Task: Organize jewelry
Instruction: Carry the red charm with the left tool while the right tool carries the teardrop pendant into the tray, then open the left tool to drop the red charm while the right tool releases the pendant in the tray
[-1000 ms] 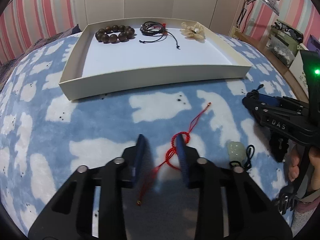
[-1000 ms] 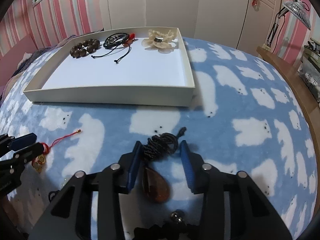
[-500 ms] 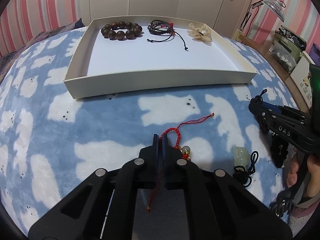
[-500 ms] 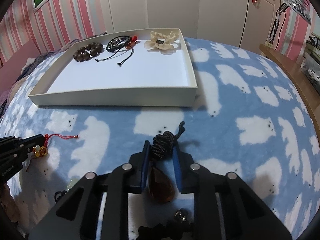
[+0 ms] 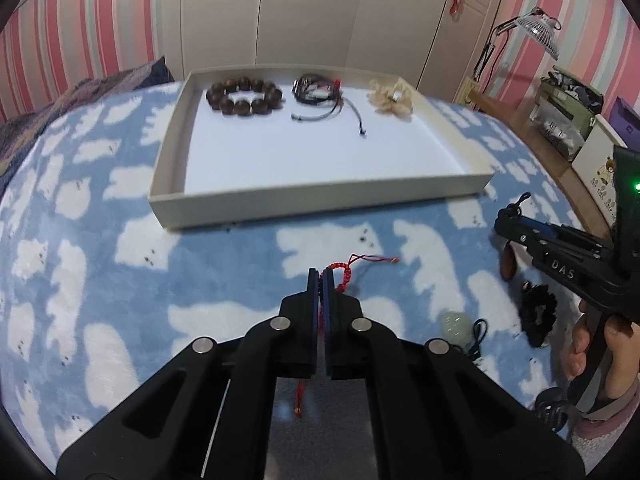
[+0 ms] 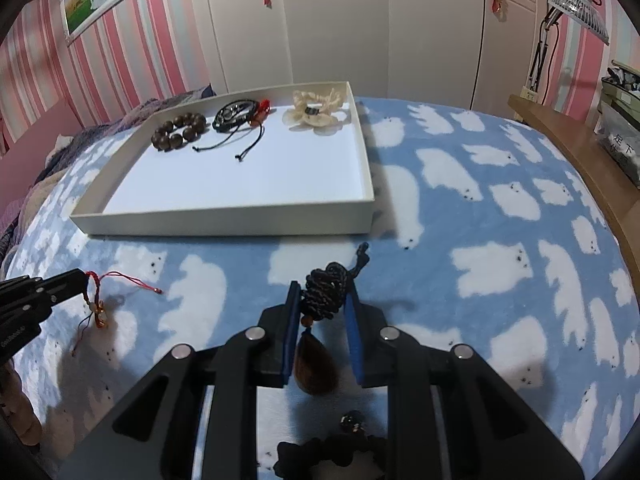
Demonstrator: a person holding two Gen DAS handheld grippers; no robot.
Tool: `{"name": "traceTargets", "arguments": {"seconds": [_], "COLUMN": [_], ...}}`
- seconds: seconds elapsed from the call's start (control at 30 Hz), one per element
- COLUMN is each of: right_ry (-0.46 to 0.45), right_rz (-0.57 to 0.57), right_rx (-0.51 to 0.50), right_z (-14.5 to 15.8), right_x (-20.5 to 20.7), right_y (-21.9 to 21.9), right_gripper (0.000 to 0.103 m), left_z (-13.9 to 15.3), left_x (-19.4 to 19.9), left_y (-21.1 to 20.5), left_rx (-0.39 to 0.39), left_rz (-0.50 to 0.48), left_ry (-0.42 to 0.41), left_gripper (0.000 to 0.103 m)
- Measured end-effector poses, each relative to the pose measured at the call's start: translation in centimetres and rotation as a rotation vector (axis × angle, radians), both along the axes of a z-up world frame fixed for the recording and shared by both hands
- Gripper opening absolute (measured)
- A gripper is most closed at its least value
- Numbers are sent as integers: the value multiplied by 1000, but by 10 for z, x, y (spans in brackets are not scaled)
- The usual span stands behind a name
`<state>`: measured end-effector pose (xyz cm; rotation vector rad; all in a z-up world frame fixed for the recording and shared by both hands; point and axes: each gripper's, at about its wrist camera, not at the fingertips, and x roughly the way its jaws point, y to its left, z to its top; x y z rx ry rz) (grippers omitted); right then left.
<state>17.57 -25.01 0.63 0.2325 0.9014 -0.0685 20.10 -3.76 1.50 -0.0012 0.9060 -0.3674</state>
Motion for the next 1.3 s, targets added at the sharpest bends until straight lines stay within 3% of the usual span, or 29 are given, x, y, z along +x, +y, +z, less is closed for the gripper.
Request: {"name": "traceTargets", "arguments": {"seconds": [0.37,0.6,0.9,1.13,1.3], "right_ry": [-85,-112,-86,4,78], "right_rz": [9,42,80,112,91], "right_rx": [8,-10,-10,-55,-33], "right_z": [46,72,71,45,22], "right_x": [17,57,130,190,218], "right_y": [1,13,41,79,80], "right_gripper": [22,22,22,21,21], "left_z": [66,100,75,39,11], "left_x": [5,47,131,185,210], "left_y": [8,15,19,17,18], "left_rx": [-18,-2,6,58,57], "left_rz": [-5,13,68,116,139], "left_ry": [-127,-173,-84,-5,76], "left_gripper": [0,0,0,0,0]}}
